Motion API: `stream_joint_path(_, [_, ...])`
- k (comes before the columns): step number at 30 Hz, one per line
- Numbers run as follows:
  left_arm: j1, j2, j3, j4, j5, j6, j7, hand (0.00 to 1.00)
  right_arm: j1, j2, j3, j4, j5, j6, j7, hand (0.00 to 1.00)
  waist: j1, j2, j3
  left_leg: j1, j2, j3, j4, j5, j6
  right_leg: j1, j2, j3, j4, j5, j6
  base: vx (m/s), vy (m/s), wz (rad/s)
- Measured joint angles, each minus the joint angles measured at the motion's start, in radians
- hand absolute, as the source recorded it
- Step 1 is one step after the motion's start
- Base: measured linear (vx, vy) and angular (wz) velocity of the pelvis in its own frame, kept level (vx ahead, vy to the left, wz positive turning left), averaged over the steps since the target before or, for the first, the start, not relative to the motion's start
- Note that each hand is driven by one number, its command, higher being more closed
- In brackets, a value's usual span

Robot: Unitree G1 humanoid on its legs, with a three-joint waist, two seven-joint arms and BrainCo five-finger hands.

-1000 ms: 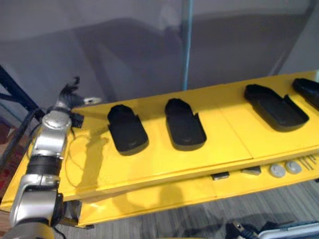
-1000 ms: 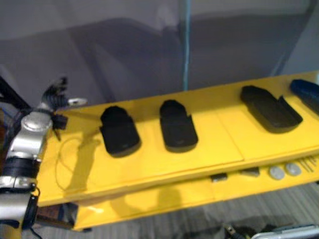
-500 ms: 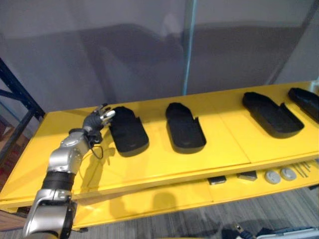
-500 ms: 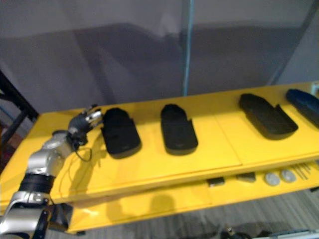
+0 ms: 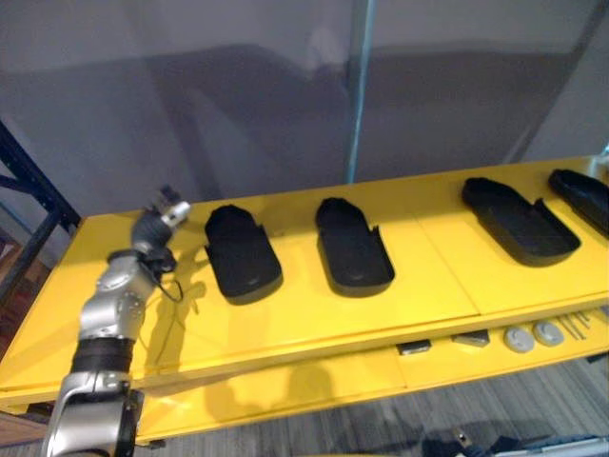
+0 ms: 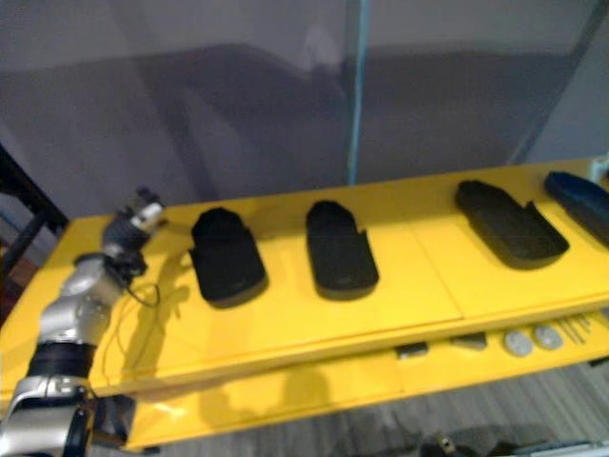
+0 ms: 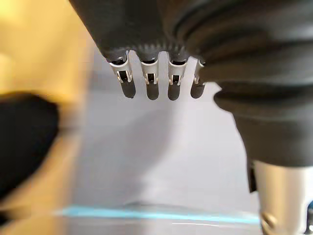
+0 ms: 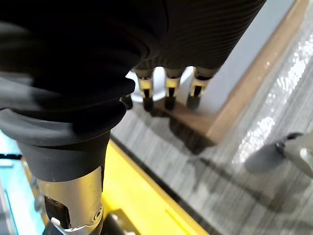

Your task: Walk over and take plastic housings, then place them on the shelf

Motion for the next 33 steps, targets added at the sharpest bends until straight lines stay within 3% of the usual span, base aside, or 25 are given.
stream_joint_path(1, [0.243, -0.197, 0.096, -0.272, 0.234, -0.126, 0.144, 0.0, 0.039, 0.044, 0.005, 0.0, 0.0, 0.0, -0.018, 0.0, 0.043, -0.012, -0.029, -0.017, -0.003, -0.025, 0.033, -0.023, 0.002, 0.001, -0.014, -0.021, 0.051, -0.039, 0.01, 0.0, 0.0, 0.0])
stream_joint_path(7, [0.282, -0.213, 0.096, -0.301, 0.241, -0.14, 0.162, 0.0, 0.04, 0.045, 0.01, 0.0, 0.019, -0.008, -0.018, 0.0, 0.047, -0.013, -0.029, -0.028, -0.005, -0.037, 0.038, -0.024, 0.004, -0.001, -0.017, -0.029, 0.054, -0.039, 0.01, 0.0, 0.003, 0.05])
stream_joint_path(11, [0.368, -0.291, 0.102, -0.402, 0.29, -0.217, 0.245, 0.0, 0.057, 0.061, 0.028, -0.029, 0.066, -0.073, -0.023, 0.0, 0.064, -0.02, -0.018, -0.045, -0.004, -0.043, 0.066, -0.039, 0.011, -0.002, -0.028, -0.038, 0.061, -0.038, 0.01, 0.0, 0.02, 0.07])
stream_joint_path(14, [0.435, -0.32, 0.15, -0.467, 0.338, -0.281, 0.345, 0.0, 0.064, 0.073, 0.029, -0.092, 0.116, -0.13, -0.052, 0.0, 0.071, -0.026, -0.016, -0.057, -0.007, -0.043, 0.09, -0.061, 0.018, -0.002, -0.041, -0.048, 0.067, -0.037, 0.011, 0.0, 0.047, 0.02])
stream_joint_path(17, [0.533, -0.338, 0.261, -0.514, 0.418, -0.337, 0.481, 0.0, 0.072, 0.075, 0.015, -0.206, 0.129, -0.184, -0.151, 0.0, 0.07, -0.036, -0.016, -0.07, -0.007, -0.038, 0.101, -0.076, 0.024, -0.011, -0.045, -0.052, 0.065, -0.028, 0.015, 0.0, 0.019, -0.05])
stream_joint_path(18, [0.571, -0.353, 0.314, -0.515, 0.444, -0.371, 0.543, 0.0, 0.079, 0.062, -0.019, -0.282, 0.127, -0.201, -0.226, 0.0, 0.081, -0.036, -0.017, -0.071, -0.002, -0.027, 0.102, -0.082, 0.023, -0.017, -0.039, -0.052, 0.061, -0.016, 0.008, 0.0, 0.002, -0.17])
stream_joint_path(20, [0.599, -0.353, 0.353, -0.515, 0.443, -0.391, 0.577, 0.0, 0.082, 0.03, -0.087, -0.402, 0.102, -0.218, -0.324, 0.0, 0.092, -0.04, -0.018, -0.071, 0.003, -0.024, 0.101, -0.087, 0.021, -0.015, -0.034, -0.054, 0.052, -0.001, 0.008, 0.01, 0.005, -0.08])
stream_joint_path(24, [0.616, -0.353, 0.36, -0.542, 0.453, -0.405, 0.608, 0.0, 0.08, -0.072, -0.157, -0.771, -0.036, -0.233, -0.513, 0.0, 0.092, -0.044, -0.022, -0.07, 0.011, -0.023, 0.099, -0.091, 0.024, -0.014, -0.028, -0.055, 0.052, 0.02, 0.011, 0.02, 0.019, 0.01])
stream_joint_path(26, [0.614, -0.352, 0.36, -0.566, 0.484, -0.398, 0.628, 0.0, 0.04, -0.127, -0.195, -0.939, -0.12, -0.208, -0.604, 0.0, 0.091, -0.059, -0.032, -0.07, 0.011, -0.024, 0.096, -0.084, 0.022, -0.016, -0.027, -0.054, 0.051, 0.021, 0.011, 0.05, 0.011, 0.01])
stream_joint_path(29, [0.614, -0.351, 0.374, -0.566, 0.487, -0.356, 0.672, 0.0, -0.048, -0.163, -0.25, -1.063, -0.247, -0.142, -0.732, 0.0, 0.079, -0.075, -0.043, -0.069, 0.012, -0.025, 0.1, -0.08, 0.016, -0.016, -0.023, -0.053, 0.05, 0.021, 0.011, 0.05, 0.0, 0.02])
stream_joint_path(32, [0.613, -0.351, 0.387, -0.548, 0.487, -0.329, 0.7, 0.0, -0.089, -0.166, -0.282, -1.135, -0.35, -0.115, -0.817, 0.0, 0.074, -0.079, -0.046, -0.069, 0.012, -0.025, 0.1, -0.081, 0.015, -0.016, -0.022, -0.053, 0.05, 0.021, 0.011, 0.02, 0.0, 0.01])
stream_joint_path(33, [0.612, -0.351, 0.388, -0.526, 0.489, -0.301, 0.723, 0.0, -0.096, -0.17, -0.28, -1.207, -0.423, -0.115, -0.83, 0.0, 0.072, -0.078, -0.047, -0.068, 0.012, -0.024, 0.099, -0.081, 0.015, -0.016, -0.022, -0.052, 0.05, 0.021, 0.011, 0.0, 0.0, 0.0])
